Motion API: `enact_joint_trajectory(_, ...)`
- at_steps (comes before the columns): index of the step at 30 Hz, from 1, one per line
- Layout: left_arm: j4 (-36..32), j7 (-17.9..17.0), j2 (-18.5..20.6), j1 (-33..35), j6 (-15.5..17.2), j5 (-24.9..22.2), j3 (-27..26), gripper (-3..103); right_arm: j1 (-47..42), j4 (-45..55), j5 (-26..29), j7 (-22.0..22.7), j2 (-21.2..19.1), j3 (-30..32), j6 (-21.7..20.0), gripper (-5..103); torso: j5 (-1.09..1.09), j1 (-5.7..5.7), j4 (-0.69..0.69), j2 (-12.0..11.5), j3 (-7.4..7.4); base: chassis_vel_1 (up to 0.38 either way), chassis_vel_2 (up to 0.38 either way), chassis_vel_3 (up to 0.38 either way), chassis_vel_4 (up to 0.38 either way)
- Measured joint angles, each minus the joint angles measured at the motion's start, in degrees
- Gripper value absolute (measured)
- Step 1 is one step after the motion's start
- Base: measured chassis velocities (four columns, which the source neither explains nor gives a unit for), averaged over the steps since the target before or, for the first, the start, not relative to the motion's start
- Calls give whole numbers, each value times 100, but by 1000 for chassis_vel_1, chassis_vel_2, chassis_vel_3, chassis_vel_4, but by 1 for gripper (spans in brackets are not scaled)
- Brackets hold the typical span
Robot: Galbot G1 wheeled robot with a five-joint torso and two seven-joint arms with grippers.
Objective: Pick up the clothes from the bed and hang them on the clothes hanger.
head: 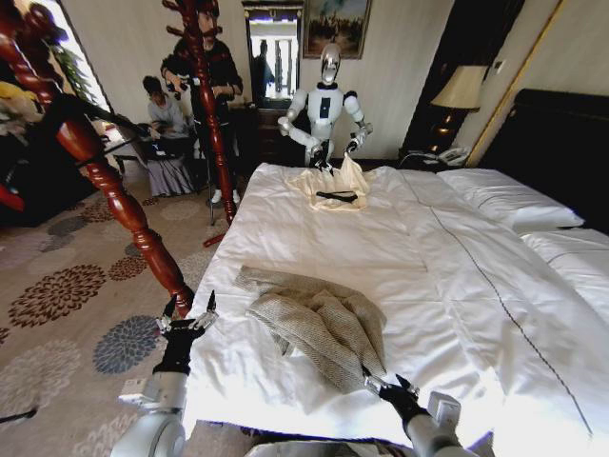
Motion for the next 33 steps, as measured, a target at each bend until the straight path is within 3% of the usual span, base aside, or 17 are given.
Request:
enact_joint_trajectory(8,61,-121,-3,-54,80,0,2,100,12,-26,-145,-161,85,-98,96,55,0,0,0,0,0,0,0,0,0)
enact_joint_trajectory(10,66,-129,-4,-59,84,0,5,100,15,-29,-162,-169,92,-109,105,55,0,0,0,0,0,0,0,0,0)
enact_joint_trajectory(11,77,-150,-8,-73,91,1,13,100,25,-58,-269,-192,111,-138,152,44,0,0,0,0,0,0,0,0,0)
enact_joint_trajectory(14,85,-183,-16,-91,92,1,19,100,31,-97,-427,-225,126,-171,211,38,0,0,0,0,0,0,0,0,0)
enact_joint_trajectory(17,83,-251,-34,-119,81,-45,37,100,25,-100,-484,-249,141,-205,236,22,1,0,0,0,0,0,0,0,0)
enact_joint_trajectory(19,81,-267,-38,-125,80,-59,37,100,22,-99,-523,-280,145,-209,252,22,0,0,0,0,0,0,0,0,0)
enact_joint_trajectory(20,76,-284,-40,-134,79,-77,36,100,14,-99,-623,-355,147,-211,310,12,1,0,0,0,0,0,0,0,0)
enact_joint_trajectory(23,79,-327,-36,-157,79,-86,27,100,-33,-72,-754,-540,132,-208,421,3,1,0,0,0,0,0,0,0,0)
enact_joint_trajectory(30,71,-369,20,-202,83,-54,38,100,-127,122,-708,-1061,102,-115,834,0,1,0,-1,0,0,0,0,0,0)
enact_joint_trajectory(33,56,-400,18,-192,84,-49,29,100,-20,561,-72,-1550,94,211,1307,0,-1,0,0,0,0,0,0,0,0)
